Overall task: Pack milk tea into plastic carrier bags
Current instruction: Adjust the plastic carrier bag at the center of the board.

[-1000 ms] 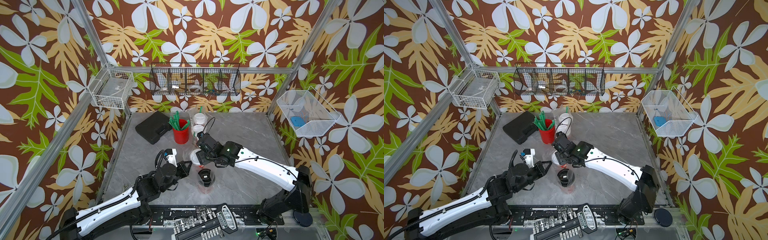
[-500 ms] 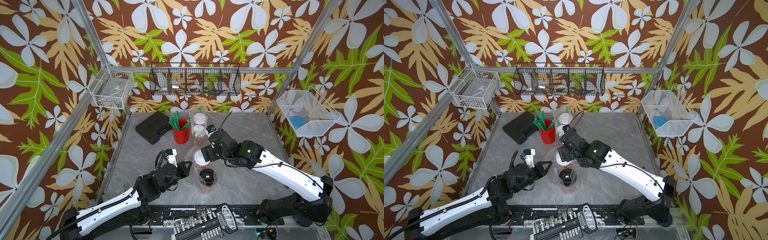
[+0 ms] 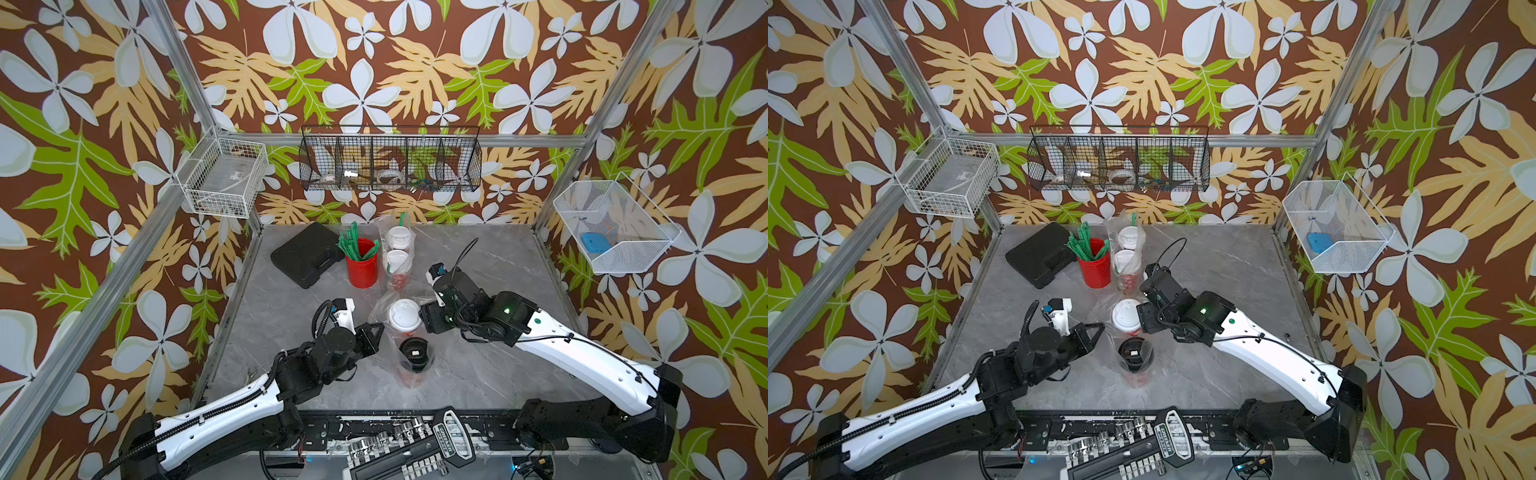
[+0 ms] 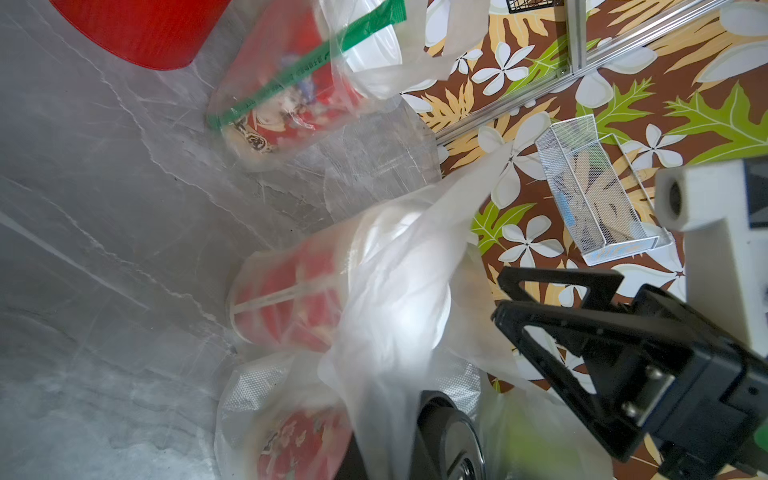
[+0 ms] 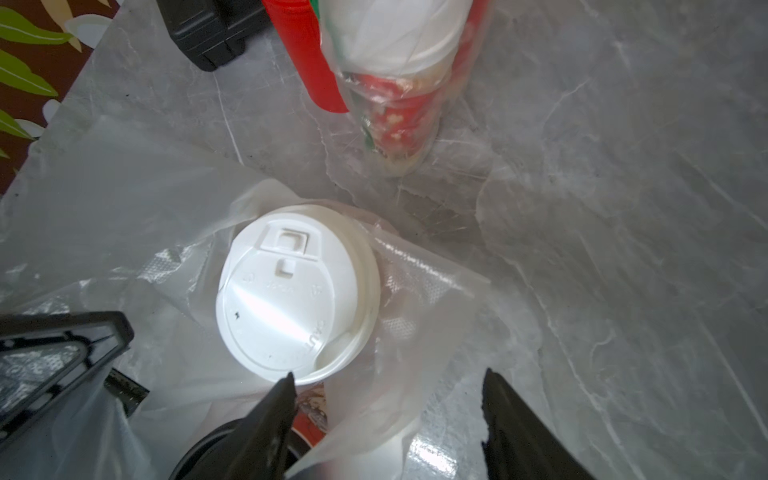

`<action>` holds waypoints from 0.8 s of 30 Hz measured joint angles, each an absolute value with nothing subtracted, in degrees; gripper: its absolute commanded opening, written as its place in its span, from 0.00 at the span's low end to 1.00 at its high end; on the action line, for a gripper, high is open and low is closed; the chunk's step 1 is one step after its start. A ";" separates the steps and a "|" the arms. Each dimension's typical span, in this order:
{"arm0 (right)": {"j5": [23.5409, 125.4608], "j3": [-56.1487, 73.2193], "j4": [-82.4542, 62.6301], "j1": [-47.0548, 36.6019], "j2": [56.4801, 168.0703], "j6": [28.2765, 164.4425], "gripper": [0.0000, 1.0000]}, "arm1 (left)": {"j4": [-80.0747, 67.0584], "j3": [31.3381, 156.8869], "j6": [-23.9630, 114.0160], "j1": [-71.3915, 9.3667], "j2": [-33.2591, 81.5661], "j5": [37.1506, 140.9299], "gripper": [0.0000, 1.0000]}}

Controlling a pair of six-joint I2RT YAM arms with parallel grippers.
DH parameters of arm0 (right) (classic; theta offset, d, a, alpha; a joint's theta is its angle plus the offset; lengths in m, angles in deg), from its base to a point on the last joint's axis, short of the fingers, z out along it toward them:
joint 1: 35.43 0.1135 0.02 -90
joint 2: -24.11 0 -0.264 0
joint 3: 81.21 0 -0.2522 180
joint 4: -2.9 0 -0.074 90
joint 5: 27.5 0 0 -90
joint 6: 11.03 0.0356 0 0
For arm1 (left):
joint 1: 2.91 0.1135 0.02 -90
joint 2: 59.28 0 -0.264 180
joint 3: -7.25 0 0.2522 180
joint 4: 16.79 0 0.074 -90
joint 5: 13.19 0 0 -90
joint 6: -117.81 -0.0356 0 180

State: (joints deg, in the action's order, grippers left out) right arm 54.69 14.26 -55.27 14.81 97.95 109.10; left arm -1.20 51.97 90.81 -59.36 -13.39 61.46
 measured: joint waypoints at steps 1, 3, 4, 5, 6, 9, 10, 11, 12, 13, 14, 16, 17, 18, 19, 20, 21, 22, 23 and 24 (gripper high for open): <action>55.54 15.18 -54.87 14.72 97.82 109.80 0.53 | -1.20 52.03 90.74 -59.34 -13.30 61.41 0.00; 57.05 16.60 -54.50 14.59 97.71 110.44 0.43 | -1.18 52.10 90.74 -59.34 -13.28 61.41 0.00; 57.81 17.30 -54.17 14.57 97.67 110.59 0.37 | -1.18 52.12 90.77 -59.34 -13.28 61.41 0.00; 58.40 17.76 -54.04 14.57 97.65 111.16 0.33 | -1.20 52.12 90.50 -59.32 -13.28 61.39 0.00; 58.62 18.15 -53.93 14.57 97.63 111.86 0.25 | -1.18 52.12 90.55 -59.34 -13.28 61.39 0.00; 59.50 18.44 -53.87 14.57 97.34 112.25 0.01 | -1.18 52.12 90.52 -59.34 -13.32 61.39 0.00; 59.47 18.42 -53.82 14.55 97.08 112.84 0.00 | -1.18 52.12 90.44 -59.32 -13.37 61.33 0.00; 59.41 18.33 -53.82 14.50 96.77 113.17 0.00 | -1.18 52.14 90.46 -59.32 -13.39 61.26 0.00; 59.28 18.22 -53.80 14.50 96.38 113.19 0.00 | -1.18 52.14 90.46 -59.32 -13.41 61.22 0.00; 59.02 18.11 -53.78 14.50 95.86 113.21 0.00 | -1.18 52.19 90.39 -59.32 -13.41 61.17 0.00; 58.78 18.00 -53.82 14.50 95.33 113.21 0.00 | -1.18 52.21 90.31 -59.32 -13.41 61.17 0.00; 57.81 17.87 -53.78 14.53 93.87 113.61 0.00 | -1.18 52.23 90.13 -59.27 -13.41 60.98 0.00; 57.57 17.87 -53.78 14.53 93.19 113.61 0.00 | -1.16 52.23 90.11 -59.25 -13.41 60.95 0.00; 57.29 17.94 -53.78 14.53 92.47 113.69 0.00 | -1.16 52.25 90.09 -59.23 -13.41 60.89 0.00; 56.85 18.02 -53.82 14.53 91.77 113.96 0.00 | -1.16 52.27 90.04 -59.21 -13.41 60.80 0.00; 56.39 18.18 -53.82 14.53 91.13 114.33 0.00 | -1.11 52.36 89.72 -59.14 -13.37 60.78 0.00; 56.11 18.35 -53.95 14.53 90.50 114.90 0.00 | -1.14 52.47 89.45 -59.10 -13.30 60.78 0.00; 55.80 18.59 -54.04 14.53 89.91 114.92 0.00 | -1.11 52.56 89.45 -59.03 -13.26 60.76 0.00; 55.47 18.64 -54.24 14.53 89.54 114.94 0.00 | -1.07 52.62 89.43 -58.94 -13.26 60.76 0.00; 54.97 18.55 -54.28 14.53 89.26 114.94 0.00 | -0.92 52.71 89.39 -58.90 -13.23 60.76 0.00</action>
State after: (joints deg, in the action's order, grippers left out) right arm 54.97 18.55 -54.28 14.53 89.26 114.94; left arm -0.92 52.71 89.39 -58.90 -13.23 60.76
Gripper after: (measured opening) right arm 0.068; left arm 0.055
